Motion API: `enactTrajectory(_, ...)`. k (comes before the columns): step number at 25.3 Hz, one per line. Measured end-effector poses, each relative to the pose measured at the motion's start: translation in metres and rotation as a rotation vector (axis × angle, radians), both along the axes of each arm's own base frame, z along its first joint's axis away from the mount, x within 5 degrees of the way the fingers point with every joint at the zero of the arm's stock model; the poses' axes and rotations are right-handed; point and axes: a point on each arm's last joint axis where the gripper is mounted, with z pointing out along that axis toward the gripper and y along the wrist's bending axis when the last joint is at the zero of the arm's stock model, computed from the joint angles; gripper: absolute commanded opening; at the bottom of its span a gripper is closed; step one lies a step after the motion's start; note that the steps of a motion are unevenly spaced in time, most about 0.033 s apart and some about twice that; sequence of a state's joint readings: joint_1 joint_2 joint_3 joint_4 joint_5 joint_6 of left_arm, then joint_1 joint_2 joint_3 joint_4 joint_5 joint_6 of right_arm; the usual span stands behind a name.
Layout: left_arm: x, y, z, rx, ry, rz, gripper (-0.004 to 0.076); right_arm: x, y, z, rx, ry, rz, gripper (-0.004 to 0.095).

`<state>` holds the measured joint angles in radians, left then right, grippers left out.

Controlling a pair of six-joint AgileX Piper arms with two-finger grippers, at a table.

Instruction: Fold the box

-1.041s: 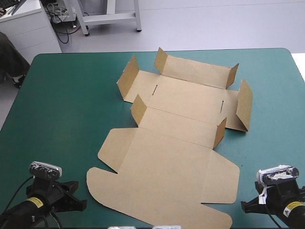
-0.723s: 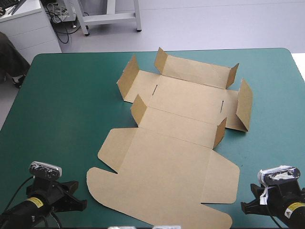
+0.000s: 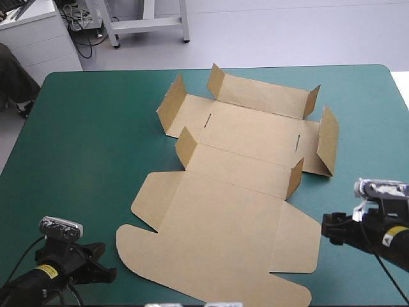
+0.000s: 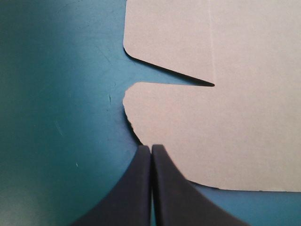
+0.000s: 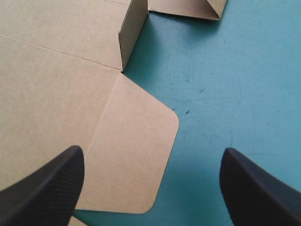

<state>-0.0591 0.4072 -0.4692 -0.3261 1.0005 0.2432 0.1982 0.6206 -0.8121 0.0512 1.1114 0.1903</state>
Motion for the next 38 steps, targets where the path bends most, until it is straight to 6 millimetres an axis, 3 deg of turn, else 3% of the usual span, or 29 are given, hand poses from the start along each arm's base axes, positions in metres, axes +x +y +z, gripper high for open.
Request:
enactTrajectory(6, 0.000, 0.000, 0.000, 0.000, 0.000, 0.000, -0.0033, 0.067, 0.013, 0.003, 0.018, 0.074, -0.039, 0.0734)
enactTrajectory(14, 0.000, 0.000, 0.000, -0.001, 0.000, 0.000, -0.0033, 0.145, 0.030, -0.021, 0.021, 0.223, -0.081, 0.0734)
enactTrajectory(26, 0.000, 0.000, 0.000, -0.001, 0.000, 0.000, -0.0033, 0.219, 0.049, -0.066, 0.054, 0.358, -0.099, 0.0725)
enactTrajectory(29, 0.000, 0.000, 0.000, -0.001, 0.000, 0.000, -0.0033, 0.230, 0.053, -0.083, 0.075, 0.411, -0.107, 0.0583)
enactTrajectory(32, 0.000, 0.000, 0.000, 0.000, 0.004, -0.001, -0.0033, 0.234, 0.054, -0.093, 0.071, 0.443, -0.110, 0.0164)
enactTrajectory(34, 0.000, 0.000, 0.000, 0.000, 0.004, -0.001, -0.0033, 0.235, 0.054, -0.094, 0.071, 0.442, -0.111, -0.0028)
enactTrajectory(38, 0.000, 0.000, 0.000, 0.000, 0.004, -0.001, -0.0033, 0.235, 0.054, -0.094, 0.057, 0.435, -0.099, -0.0023)
